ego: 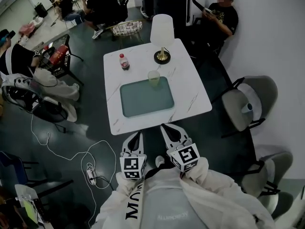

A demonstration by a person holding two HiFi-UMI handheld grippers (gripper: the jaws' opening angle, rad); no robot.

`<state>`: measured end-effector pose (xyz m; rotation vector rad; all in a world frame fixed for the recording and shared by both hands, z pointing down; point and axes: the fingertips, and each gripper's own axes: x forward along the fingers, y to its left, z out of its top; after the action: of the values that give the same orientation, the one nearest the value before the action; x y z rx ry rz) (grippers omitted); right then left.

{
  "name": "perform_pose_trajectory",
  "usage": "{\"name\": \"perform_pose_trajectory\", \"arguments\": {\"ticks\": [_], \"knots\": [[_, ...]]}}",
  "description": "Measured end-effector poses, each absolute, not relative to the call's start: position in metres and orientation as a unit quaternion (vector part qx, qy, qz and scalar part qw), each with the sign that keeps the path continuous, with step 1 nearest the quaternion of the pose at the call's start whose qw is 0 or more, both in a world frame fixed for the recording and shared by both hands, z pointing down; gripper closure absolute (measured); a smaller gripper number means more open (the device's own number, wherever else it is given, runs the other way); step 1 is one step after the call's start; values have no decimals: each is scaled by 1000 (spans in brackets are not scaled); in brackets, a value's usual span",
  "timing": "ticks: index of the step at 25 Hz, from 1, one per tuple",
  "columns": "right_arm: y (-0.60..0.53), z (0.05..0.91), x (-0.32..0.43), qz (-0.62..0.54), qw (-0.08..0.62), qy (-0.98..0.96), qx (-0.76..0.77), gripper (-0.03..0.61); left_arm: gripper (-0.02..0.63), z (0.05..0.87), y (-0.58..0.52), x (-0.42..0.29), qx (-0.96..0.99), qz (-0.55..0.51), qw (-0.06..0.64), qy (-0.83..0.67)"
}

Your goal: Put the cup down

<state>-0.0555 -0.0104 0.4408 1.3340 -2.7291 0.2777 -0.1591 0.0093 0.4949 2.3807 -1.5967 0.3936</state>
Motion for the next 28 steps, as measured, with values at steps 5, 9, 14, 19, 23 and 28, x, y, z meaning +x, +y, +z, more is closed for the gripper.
{"name": "perform_pose_trajectory", "arguments": {"ticks": [5, 9, 14, 19, 23, 28], "knots": [[-7, 433, -51, 77, 61, -892, 442, 572, 603, 485, 11, -163, 814, 131, 124, -552], [-7, 430, -45, 90, 56, -891, 442, 572, 603, 476, 11, -158, 816, 131, 121, -550], [-13, 429, -42, 111, 53, -892, 435, 572, 603, 462, 7, -150, 817, 122, 114, -552], [-21, 425, -33, 131, 51, -893, 428, 572, 603, 446, -1, -133, 821, 115, 97, -551], [-24, 421, -26, 125, 56, -896, 422, 572, 603, 438, -5, -124, 819, 116, 92, -555], [-30, 420, -15, 125, 56, -900, 414, 572, 603, 437, -14, -113, 814, 112, 95, -562]]}}
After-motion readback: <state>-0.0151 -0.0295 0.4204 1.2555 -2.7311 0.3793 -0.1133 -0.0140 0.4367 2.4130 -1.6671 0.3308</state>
